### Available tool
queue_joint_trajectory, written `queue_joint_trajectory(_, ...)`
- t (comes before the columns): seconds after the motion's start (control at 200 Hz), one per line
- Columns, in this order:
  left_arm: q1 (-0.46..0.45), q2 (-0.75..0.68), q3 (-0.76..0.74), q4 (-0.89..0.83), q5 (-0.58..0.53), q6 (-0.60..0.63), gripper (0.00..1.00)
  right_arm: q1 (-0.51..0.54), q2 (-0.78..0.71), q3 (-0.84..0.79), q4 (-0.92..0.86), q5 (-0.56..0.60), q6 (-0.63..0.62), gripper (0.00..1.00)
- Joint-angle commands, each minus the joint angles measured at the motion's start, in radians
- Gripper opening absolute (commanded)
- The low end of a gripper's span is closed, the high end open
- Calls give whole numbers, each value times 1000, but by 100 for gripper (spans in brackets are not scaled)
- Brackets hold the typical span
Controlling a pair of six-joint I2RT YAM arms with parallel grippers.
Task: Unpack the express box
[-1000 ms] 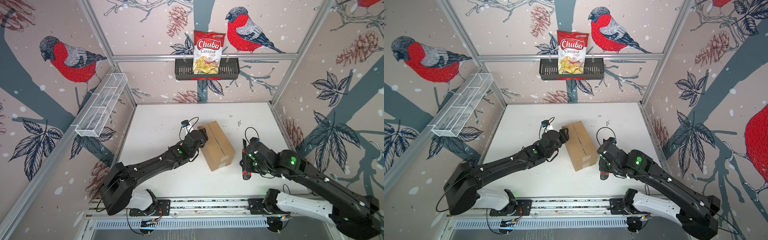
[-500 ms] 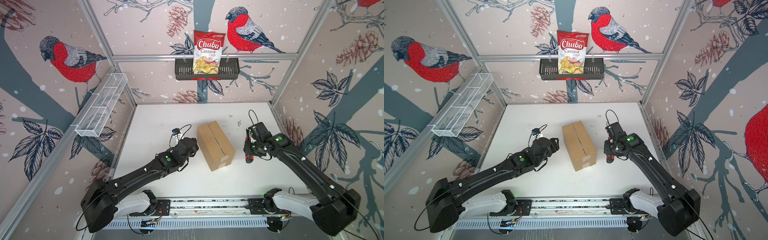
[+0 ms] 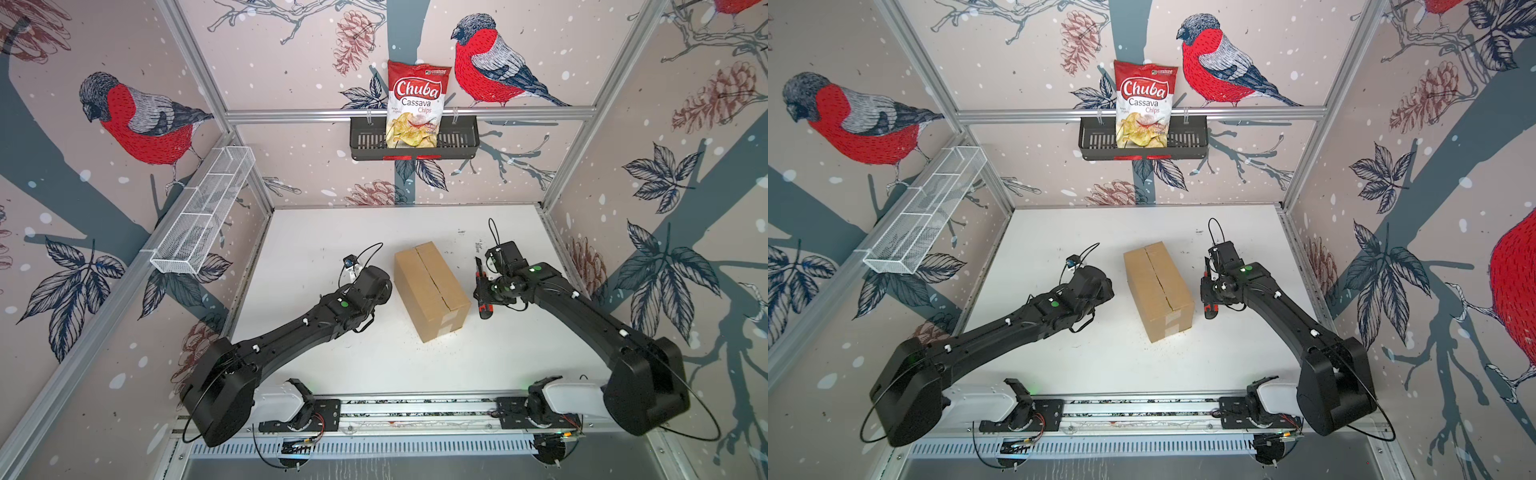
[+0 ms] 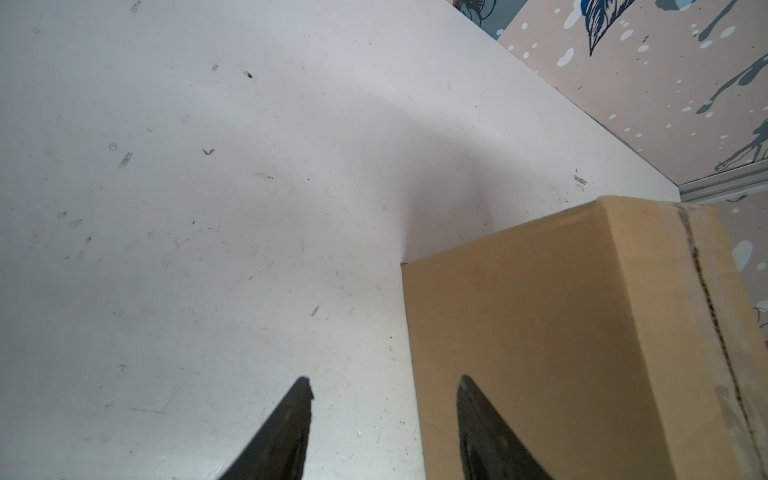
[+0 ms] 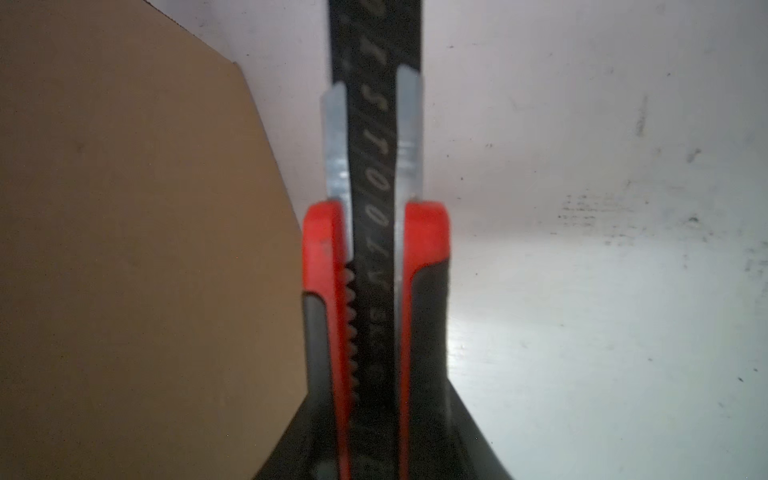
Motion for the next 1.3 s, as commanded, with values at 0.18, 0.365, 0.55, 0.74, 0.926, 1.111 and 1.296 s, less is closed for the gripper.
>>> queue_joint_trajectory(0.18, 17, 107, 85, 76, 50, 54, 55, 23, 19, -53, 85, -70, -34, 5)
queue_joint_trajectory(0.365, 30, 185, 140, 113, 75, 81, 55, 71, 28, -69, 120, -86, -6, 5)
queue_joint_trajectory(0.55, 56, 280, 238, 136, 114, 137, 54, 155, 24, -70, 153, -91, 52, 5)
queue_joint_trajectory(0.74, 108, 374, 352, 145, 142, 198, 53, 264, 17, -82, 186, -72, 148, 5)
queue_joint_trajectory(0.926, 173, 444, 472, 118, 172, 280, 52, 357, 15, -98, 221, -73, 239, 5)
queue_joint_trajectory(1.111, 255, 438, 556, -58, 98, 302, 51, 283, -38, -132, 186, -43, 238, 5)
queue_joint_trajectory(1.296, 290, 289, 430, -62, 34, 309, 51, 112, -11, -126, 169, -41, 150, 5)
